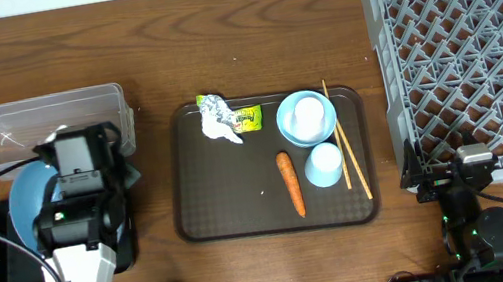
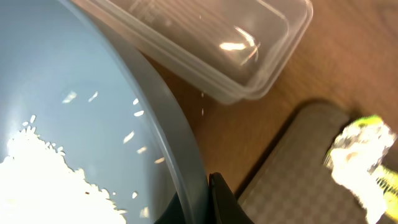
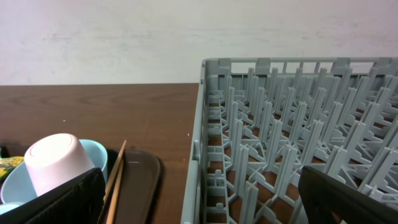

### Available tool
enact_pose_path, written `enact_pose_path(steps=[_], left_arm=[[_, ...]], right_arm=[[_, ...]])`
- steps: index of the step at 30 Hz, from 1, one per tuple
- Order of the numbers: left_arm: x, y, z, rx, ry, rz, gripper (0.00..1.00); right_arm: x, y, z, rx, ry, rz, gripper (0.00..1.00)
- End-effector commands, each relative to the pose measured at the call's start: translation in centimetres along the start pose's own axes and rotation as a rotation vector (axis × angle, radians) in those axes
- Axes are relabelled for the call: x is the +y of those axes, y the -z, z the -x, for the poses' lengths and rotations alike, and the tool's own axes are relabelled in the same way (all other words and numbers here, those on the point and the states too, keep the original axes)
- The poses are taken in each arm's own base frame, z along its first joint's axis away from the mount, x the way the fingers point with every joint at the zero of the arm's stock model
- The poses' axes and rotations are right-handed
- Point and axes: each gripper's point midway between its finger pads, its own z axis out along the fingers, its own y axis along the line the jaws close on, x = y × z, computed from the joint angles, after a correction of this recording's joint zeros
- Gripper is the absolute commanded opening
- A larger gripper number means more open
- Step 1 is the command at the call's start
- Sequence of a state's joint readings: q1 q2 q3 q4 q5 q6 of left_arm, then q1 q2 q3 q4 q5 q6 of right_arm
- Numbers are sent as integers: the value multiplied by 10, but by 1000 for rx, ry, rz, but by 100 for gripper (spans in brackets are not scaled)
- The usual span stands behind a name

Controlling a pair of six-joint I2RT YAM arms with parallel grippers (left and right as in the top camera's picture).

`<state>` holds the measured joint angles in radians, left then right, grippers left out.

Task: Sort waste into correct bins and load items into the dishwasher rack
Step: 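Tilt the blue bowl with the left gripper, pouring rice onto black tray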

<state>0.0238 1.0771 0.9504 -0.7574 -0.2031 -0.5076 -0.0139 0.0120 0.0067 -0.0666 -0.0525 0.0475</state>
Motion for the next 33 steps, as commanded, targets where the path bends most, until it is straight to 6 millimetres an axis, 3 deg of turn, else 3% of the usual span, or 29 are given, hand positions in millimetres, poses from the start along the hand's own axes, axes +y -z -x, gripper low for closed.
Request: enact_pose_path(steps=[1,6,15,21,26,33], left_arm=[[-3,3,13,-23,17,-46,6],[-3,-1,27,-36,41,-103,6],[18,-28,37,4,149,-103,6],[23,-34,47,6,210,-158,6],[33,-44,46,48,261,-179,6],[37,-42,49,89,327,-308,6]], right_arm=[[-2,0,0,0,11,-8,99],[-2,0,0,0,11,-8,99],[-2,0,0,0,11,-8,99],[-2,0,0,0,11,-8,99],[-2,0,0,0,11,-8,99],[-2,0,0,0,11,-8,99]])
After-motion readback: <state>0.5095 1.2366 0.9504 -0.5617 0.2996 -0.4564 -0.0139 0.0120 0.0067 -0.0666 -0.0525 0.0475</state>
